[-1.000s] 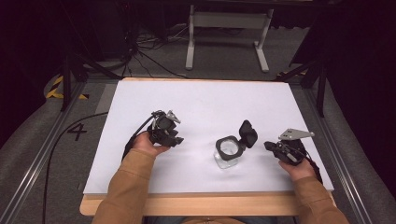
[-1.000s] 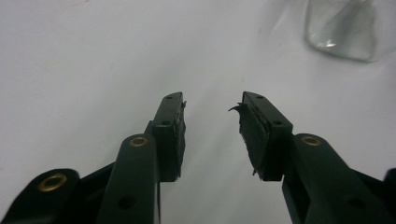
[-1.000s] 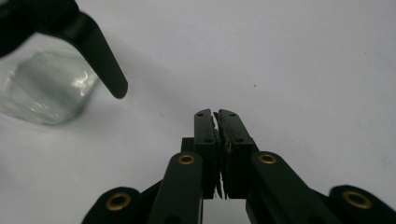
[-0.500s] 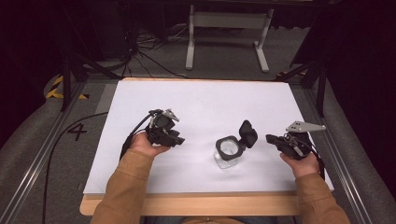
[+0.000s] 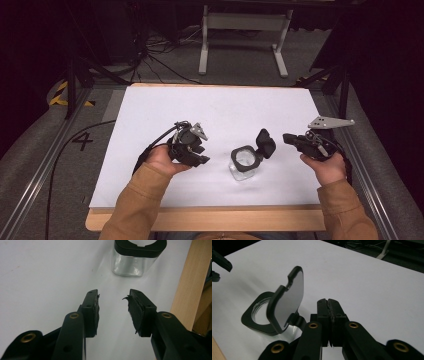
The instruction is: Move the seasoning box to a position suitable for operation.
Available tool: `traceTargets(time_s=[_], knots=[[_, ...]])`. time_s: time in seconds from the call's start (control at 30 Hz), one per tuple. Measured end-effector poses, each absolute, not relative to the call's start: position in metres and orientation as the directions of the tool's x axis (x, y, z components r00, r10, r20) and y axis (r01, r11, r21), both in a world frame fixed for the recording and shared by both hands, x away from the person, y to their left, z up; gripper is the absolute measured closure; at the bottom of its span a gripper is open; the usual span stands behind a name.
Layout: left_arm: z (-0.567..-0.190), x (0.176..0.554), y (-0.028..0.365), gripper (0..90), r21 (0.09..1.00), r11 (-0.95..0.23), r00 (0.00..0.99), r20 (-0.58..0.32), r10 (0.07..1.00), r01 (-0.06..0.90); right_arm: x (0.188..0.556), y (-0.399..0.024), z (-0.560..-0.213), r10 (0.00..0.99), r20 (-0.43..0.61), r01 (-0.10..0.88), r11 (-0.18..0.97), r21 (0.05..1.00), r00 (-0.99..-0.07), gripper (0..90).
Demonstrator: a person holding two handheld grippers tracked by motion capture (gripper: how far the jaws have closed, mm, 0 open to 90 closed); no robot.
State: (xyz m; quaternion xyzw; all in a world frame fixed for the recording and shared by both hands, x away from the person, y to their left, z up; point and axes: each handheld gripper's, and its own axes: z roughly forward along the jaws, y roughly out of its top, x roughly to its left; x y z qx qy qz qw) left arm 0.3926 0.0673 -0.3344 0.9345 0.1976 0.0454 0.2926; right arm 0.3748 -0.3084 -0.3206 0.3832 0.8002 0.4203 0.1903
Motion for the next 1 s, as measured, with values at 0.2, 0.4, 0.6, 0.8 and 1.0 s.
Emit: traceTargets(time_s=[0.2, 0.4, 0.6, 0.8, 1.0], knots=[[-0.338, 0.392, 0.059, 60.8, 0.553, -0.762, 0.925, -0.043, 0.378, 0.337, 0.366, -0.299, -0.313, 0.760, -0.003, 0.422, 0.365, 0.830, -0.650, 87.7], [-0.340, 0.390, 0.051, 59.9, 0.538, -0.780, 0.934, -0.044, 0.354, 0.321, 0.362, -0.289, -0.311, 0.742, -0.012, 0.407, 0.381, 0.830, -0.670, 88.7], [-0.344, 0.388, 0.040, 60.9, 0.545, -0.781, 0.941, -0.051, 0.334, 0.306, 0.359, -0.283, -0.309, 0.735, -0.033, 0.392, 0.399, 0.829, -0.677, 88.9], [-0.353, 0.386, 0.020, 62.0, 0.543, -0.793, 0.954, -0.059, 0.292, 0.276, 0.358, -0.281, -0.308, 0.730, -0.041, 0.384, 0.405, 0.830, -0.682, 88.9], [-0.360, 0.382, 0.003, 72.6, 0.566, -0.785, 0.960, -0.048, 0.275, 0.253, 0.359, -0.279, -0.309, 0.728, -0.040, 0.385, 0.408, 0.828, -0.684, 89.0]])
